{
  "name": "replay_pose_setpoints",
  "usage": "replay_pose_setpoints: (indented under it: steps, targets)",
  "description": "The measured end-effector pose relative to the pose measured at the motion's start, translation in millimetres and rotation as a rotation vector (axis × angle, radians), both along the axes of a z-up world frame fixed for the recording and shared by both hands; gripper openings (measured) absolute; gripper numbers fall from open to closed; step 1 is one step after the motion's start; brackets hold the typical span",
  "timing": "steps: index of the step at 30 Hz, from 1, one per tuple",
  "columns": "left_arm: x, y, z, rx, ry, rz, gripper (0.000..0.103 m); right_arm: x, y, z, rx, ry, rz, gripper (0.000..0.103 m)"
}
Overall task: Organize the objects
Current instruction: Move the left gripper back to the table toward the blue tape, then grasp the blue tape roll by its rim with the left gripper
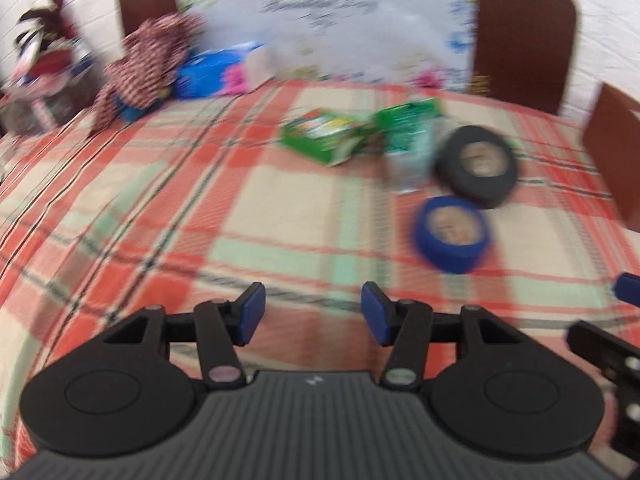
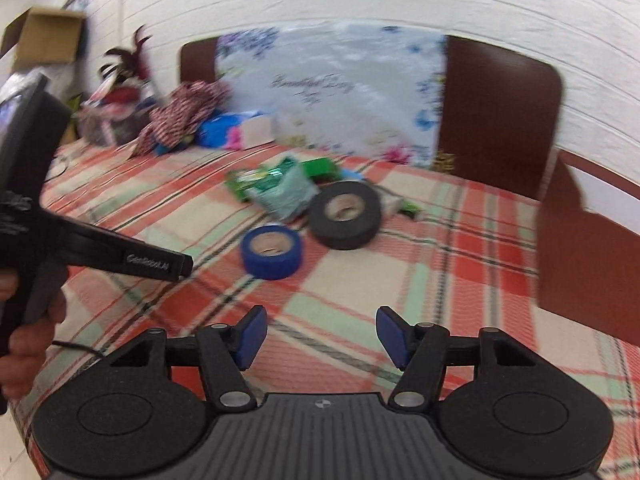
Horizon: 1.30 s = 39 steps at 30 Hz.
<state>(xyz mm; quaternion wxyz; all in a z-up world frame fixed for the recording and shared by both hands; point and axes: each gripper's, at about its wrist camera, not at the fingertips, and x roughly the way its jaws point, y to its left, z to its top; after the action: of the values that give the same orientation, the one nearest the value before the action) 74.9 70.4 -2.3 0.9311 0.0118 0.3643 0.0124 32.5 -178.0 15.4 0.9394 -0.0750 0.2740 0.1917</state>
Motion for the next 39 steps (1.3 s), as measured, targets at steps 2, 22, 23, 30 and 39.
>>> replay_pose_setpoints:
  steps: [2,22,23,30,39]
  targets:
    - [-1.4,15.8,-8.7,-0.010,-0.070,-0.007,0.075,10.2,17.6,-4.8,-0.017,0.012,0.036,0.059]
    - [-3.3,23.5,-18.5,-0.031,-0.149,0.021,0.076,84.3,53.7,-27.9,0.030,0.056,0.080,0.064]
    - [-3.0,24.8,-18.4,-0.038,-0.150,0.020,0.076,86.0,54.9,-28.6,0.032,0.056,0.067,0.064]
    - [-3.9,19.5,-18.5,-0.012,-0.151,0.016,0.077,74.4,55.9,-26.6,-0.041,0.018,0.090,0.056]
    - [-5.1,14.0,-16.7,0.023,-0.142,0.019,0.077,-1.3,-72.1,-25.5,-0.078,0.008,-0.191,0.056]
